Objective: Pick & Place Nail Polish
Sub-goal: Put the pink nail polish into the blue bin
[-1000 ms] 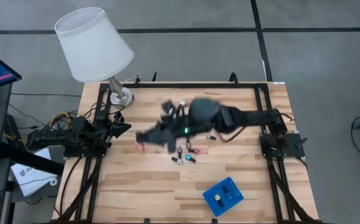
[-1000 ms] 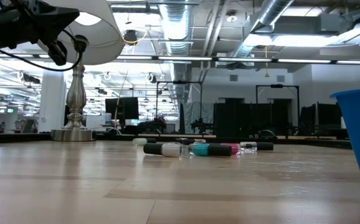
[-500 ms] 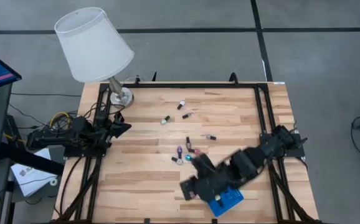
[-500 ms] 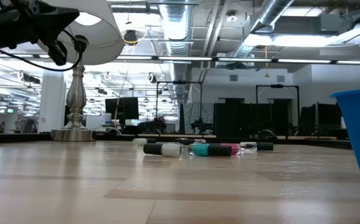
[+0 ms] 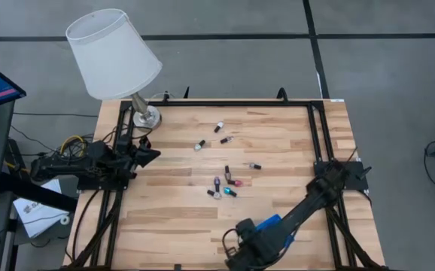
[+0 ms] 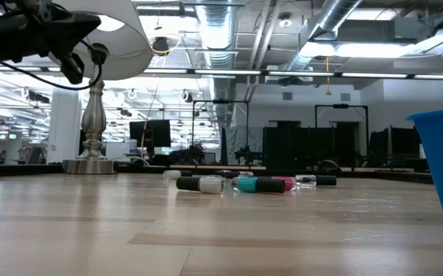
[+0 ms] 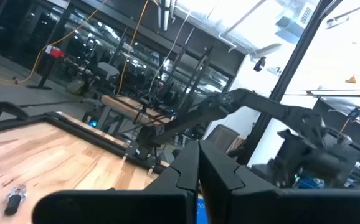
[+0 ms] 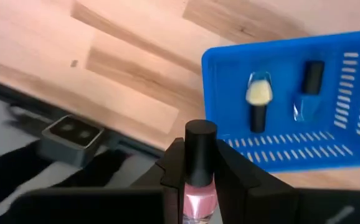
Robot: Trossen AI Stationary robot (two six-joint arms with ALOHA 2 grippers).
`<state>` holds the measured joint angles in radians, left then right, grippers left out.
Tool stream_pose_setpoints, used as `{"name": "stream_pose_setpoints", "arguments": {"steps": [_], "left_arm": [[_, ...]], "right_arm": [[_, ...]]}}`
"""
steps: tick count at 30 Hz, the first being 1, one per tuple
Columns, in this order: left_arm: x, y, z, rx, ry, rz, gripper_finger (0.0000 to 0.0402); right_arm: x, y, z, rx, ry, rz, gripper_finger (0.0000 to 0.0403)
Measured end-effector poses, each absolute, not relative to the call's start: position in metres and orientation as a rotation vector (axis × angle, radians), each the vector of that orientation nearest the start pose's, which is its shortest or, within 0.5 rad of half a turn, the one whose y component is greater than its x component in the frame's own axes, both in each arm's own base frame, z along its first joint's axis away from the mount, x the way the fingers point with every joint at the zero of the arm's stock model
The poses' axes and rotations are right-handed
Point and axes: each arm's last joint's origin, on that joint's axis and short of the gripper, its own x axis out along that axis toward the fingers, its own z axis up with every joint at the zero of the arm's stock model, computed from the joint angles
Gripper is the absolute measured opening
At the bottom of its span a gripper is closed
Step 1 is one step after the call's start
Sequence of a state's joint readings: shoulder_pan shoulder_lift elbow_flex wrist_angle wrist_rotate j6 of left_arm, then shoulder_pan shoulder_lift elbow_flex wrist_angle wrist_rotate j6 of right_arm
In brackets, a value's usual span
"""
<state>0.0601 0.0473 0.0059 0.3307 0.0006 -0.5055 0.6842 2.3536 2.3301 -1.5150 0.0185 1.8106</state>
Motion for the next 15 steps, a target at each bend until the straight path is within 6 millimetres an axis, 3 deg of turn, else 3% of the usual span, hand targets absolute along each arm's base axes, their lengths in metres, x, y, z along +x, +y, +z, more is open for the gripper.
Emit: {"name": "stream_pose_setpoints", "arguments": {"steps": [5, 15], "left_arm": [[0.098, 0.006, 0.192, -0.494, -0.276, -0.009, 0.0001], [0.104, 0.006, 0.187, -0.497, -0.221, 0.005, 0.0001]], "right_arm": [[0.360, 0.290, 0.216, 0.807, 1.420, -0.914, 0.0046], [0.356, 0.289, 0.221, 0.781, 1.431, -0.914, 0.0046]]}}
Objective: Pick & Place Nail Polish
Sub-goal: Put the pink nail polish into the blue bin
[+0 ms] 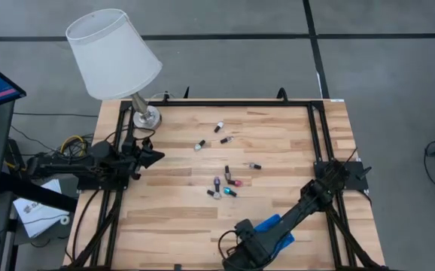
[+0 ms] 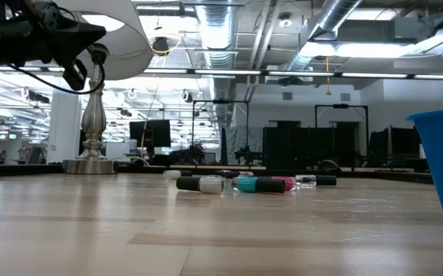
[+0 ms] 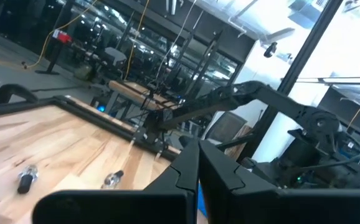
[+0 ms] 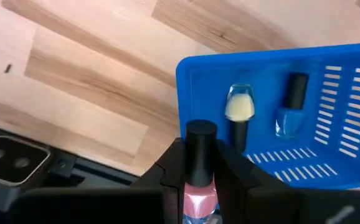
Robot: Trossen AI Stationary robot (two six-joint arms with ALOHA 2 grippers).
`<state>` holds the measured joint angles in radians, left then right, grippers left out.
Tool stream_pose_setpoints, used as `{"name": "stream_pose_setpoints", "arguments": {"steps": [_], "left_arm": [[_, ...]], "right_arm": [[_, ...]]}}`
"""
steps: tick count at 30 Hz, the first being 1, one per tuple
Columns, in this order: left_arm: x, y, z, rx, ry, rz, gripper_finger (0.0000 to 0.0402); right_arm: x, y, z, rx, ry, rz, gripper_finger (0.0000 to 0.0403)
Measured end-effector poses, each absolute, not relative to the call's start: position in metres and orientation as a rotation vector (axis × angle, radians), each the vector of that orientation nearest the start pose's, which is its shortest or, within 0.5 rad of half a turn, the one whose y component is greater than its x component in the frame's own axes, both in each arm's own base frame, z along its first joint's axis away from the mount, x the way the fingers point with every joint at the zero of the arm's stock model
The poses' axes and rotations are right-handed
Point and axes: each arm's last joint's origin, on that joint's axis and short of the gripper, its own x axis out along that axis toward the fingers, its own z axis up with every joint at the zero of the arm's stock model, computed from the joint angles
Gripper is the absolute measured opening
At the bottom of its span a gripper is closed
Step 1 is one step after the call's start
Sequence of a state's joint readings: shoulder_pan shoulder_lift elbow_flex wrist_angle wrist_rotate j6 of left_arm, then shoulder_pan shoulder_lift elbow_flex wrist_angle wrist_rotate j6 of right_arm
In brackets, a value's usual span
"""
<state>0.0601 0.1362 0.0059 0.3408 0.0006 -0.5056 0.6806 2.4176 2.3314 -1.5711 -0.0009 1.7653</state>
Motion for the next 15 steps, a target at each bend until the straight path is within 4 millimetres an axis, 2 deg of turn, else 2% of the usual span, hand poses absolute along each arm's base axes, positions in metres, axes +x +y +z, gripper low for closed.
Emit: {"name": "stream_pose_setpoints", "arguments": {"steps": [7, 15], "left_arm": [[0.107, 0.006, 0.184, -0.499, -0.184, 0.014, 0.0001], [0.110, 0.007, 0.181, -0.500, -0.152, 0.023, 0.0001]], "right_arm": [[0.355, 0.282, 0.196, 0.697, 1.500, -0.966, 0.0046], [0.354, 0.272, 0.182, 0.609, 1.579, -0.951, 0.0046]]}}
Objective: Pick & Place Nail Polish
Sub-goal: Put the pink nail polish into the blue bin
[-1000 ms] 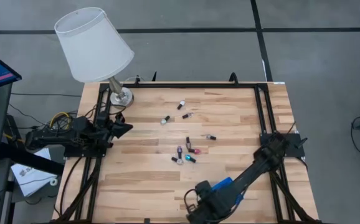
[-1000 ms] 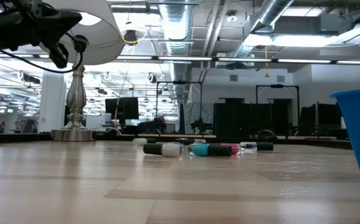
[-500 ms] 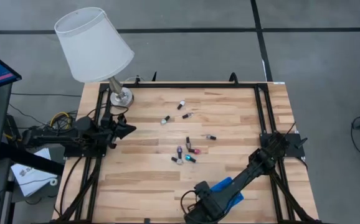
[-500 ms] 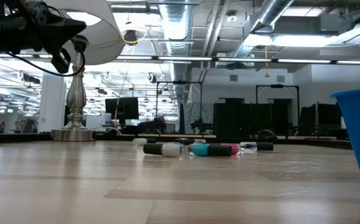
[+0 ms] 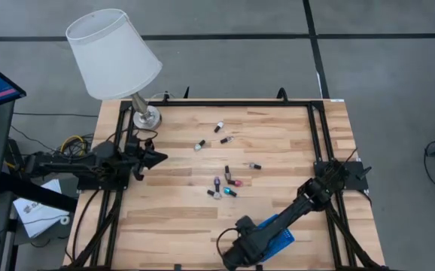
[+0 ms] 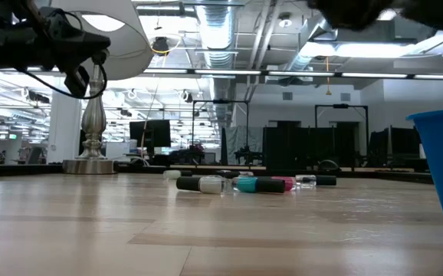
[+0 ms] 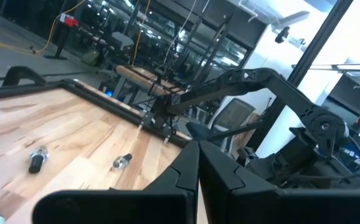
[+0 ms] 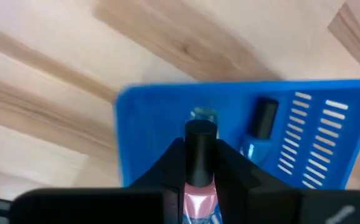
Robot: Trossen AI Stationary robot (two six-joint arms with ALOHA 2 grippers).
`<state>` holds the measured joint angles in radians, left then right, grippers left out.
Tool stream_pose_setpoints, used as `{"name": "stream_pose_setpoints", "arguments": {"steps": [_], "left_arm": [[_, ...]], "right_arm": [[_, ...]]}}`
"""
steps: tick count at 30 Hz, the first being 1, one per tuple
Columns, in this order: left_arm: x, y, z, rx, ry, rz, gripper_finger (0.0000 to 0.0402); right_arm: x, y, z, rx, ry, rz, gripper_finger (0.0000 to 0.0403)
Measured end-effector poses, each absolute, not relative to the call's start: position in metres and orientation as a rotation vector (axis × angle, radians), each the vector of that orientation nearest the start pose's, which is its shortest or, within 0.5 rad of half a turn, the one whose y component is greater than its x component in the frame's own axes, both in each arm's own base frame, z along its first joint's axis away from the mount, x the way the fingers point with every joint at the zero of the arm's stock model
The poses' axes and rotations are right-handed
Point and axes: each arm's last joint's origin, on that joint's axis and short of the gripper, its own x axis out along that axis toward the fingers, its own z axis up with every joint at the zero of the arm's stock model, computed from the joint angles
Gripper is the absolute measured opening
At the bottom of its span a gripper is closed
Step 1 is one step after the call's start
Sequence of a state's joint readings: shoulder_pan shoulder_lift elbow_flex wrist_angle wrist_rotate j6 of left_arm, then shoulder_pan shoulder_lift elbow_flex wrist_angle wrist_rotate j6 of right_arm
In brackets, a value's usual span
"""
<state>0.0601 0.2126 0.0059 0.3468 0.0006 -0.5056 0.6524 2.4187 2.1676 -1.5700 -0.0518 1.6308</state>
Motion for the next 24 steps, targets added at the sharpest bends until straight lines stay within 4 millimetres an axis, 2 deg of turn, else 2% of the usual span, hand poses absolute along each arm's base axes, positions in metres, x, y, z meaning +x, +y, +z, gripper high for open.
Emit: {"name": "stream_pose_setpoints", "arguments": {"steps": [10, 20, 24], "left_arm": [[0.111, 0.007, 0.180, -0.501, -0.136, 0.027, 0.0001], [0.111, 0.007, 0.181, -0.500, -0.146, 0.024, 0.0001], [0.111, 0.007, 0.181, -0.500, -0.152, 0.022, 0.0001]], "right_arm": [[0.355, 0.271, 0.176, 0.586, 1.616, -0.897, 0.0049], [0.355, 0.271, 0.176, 0.590, 1.616, -0.893, 0.0095], [0.353, 0.268, 0.191, 0.592, 1.579, -0.872, 0.0126]]}}
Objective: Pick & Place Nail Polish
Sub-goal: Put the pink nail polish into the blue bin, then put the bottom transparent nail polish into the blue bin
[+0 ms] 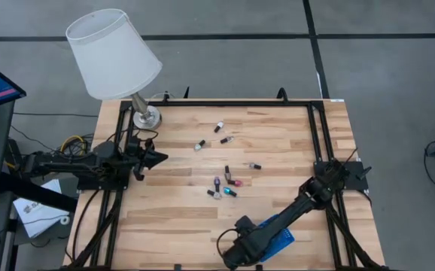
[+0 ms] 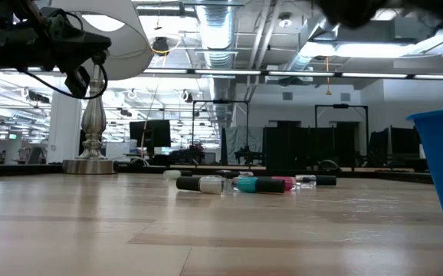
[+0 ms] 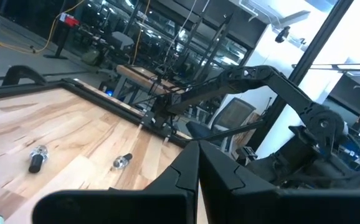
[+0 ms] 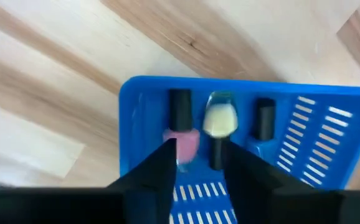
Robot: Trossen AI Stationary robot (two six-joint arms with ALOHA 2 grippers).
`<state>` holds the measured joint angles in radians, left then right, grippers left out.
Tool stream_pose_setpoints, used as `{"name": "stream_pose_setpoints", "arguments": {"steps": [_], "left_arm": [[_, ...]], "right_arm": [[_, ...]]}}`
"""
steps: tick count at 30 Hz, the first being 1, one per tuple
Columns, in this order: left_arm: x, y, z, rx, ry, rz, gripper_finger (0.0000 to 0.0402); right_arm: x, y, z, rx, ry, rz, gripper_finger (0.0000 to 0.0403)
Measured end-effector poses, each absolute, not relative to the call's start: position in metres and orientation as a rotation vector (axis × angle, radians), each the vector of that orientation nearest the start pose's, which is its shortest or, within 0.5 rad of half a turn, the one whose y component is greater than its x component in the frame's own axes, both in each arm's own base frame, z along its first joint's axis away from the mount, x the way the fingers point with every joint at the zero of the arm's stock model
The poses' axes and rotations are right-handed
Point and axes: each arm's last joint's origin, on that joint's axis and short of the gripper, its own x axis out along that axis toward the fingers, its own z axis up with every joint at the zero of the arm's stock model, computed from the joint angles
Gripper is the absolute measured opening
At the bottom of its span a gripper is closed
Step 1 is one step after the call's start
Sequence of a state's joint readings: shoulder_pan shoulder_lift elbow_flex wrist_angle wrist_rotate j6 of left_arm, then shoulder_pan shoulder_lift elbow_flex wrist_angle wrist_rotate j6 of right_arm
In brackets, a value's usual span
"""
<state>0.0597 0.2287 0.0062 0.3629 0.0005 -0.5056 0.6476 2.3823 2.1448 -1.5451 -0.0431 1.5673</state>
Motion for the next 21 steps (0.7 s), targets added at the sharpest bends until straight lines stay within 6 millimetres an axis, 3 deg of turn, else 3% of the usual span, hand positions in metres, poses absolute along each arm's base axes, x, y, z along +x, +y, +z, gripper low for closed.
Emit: {"name": "stream_pose_setpoints", "arguments": {"steps": [4, 8, 15, 21], "left_arm": [[0.110, 0.007, 0.182, -0.500, -0.157, 0.022, 0.0001], [0.107, 0.006, 0.185, -0.498, -0.194, 0.012, 0.0001], [0.097, 0.006, 0.195, -0.492, -0.314, -0.019, 0.0001], [0.091, 0.005, 0.200, -0.488, -0.378, -0.037, 0.0001]], "right_arm": [[0.347, 0.257, 0.227, 0.588, 1.491, -0.833, 0.0172], [0.345, 0.228, 0.277, 0.579, 1.344, -0.746, 0.0209], [0.345, 0.142, 0.345, 0.399, 1.117, -0.680, 0.0216], [0.332, 0.069, 0.366, 0.198, 1.150, -0.648, 0.0213]]}}
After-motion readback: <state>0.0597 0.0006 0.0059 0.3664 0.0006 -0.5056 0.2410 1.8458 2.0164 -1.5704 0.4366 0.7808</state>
